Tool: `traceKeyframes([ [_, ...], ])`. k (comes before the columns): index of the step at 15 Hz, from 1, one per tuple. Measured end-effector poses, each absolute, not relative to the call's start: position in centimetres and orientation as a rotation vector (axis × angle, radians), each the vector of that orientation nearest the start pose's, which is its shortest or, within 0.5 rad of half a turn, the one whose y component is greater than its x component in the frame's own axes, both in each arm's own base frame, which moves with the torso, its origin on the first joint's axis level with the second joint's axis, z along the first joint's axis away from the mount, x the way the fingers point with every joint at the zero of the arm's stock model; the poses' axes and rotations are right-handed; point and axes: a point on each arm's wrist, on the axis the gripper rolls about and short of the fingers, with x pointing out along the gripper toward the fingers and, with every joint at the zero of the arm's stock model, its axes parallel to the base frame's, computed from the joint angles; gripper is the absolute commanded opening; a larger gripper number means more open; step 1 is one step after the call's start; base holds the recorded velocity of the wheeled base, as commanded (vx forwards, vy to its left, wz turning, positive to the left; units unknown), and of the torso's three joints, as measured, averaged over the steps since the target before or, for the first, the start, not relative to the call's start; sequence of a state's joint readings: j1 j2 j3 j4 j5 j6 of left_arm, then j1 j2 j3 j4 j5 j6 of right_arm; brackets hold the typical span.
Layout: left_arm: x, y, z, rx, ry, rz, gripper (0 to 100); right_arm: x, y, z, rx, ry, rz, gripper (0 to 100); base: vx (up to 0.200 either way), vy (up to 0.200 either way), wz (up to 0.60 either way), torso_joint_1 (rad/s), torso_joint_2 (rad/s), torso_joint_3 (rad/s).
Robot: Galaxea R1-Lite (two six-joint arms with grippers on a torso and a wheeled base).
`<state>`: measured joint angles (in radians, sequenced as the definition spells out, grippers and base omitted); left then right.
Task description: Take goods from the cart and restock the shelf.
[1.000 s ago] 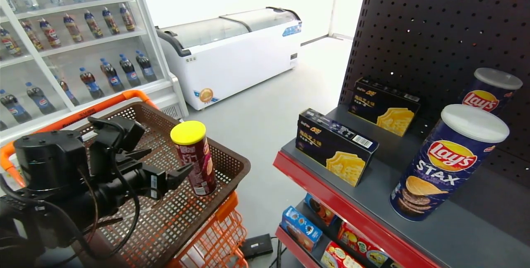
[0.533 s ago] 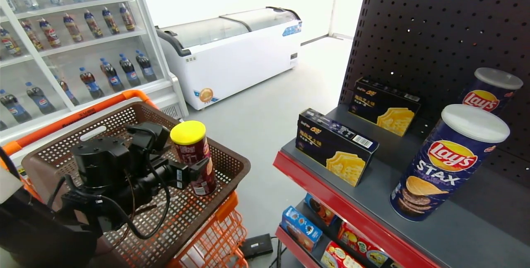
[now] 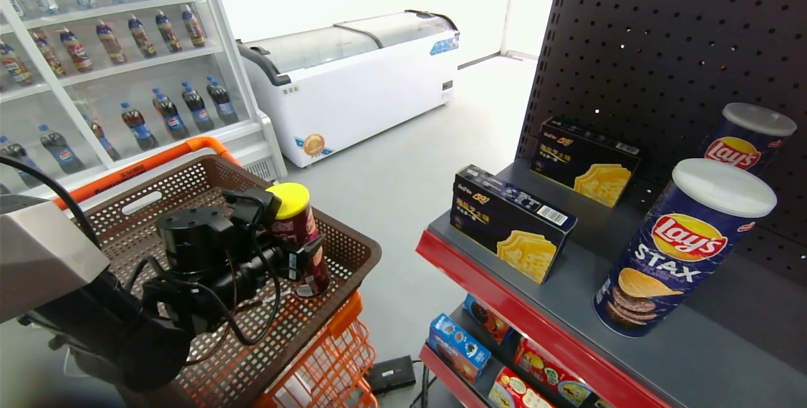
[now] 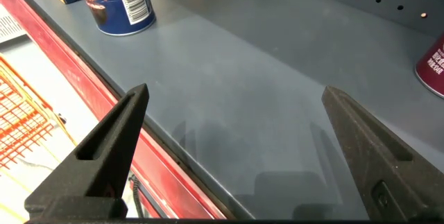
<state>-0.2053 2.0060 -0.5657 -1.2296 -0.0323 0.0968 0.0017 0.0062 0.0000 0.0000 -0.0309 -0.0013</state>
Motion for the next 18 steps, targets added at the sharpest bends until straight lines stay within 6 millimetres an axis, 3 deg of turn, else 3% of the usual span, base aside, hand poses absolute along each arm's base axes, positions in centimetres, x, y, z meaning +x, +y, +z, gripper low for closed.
traceKeyframes([
  [6,31.3,-6.8,10.1,0.182,0.155,-0.274,0,-2.2,-0.1,7.6,-0.001,0.006,-0.03,100,0.0,0.0,0.0,0.0,0.0,0.0],
  [12,29.9,-6.9,15.8,0.169,0.115,-0.359,0,-2.2,-0.1,7.6,-0.001,0.006,-0.029,100,0.0,0.0,0.0,0.0,0.0,0.0],
  [15,28.1,-6.7,18.8,0.136,0.126,-0.442,0,-2.2,-0.1,7.6,-0.001,0.006,-0.029,100,0.0,0.0,0.0,0.0,0.0,0.0],
  [18,26.1,-7.4,23.3,-0.011,0.075,-0.515,0,-2.2,-0.1,7.6,-0.001,0.006,-0.03,100,0.0,0.0,0.0,0.0,0.0,0.0],
])
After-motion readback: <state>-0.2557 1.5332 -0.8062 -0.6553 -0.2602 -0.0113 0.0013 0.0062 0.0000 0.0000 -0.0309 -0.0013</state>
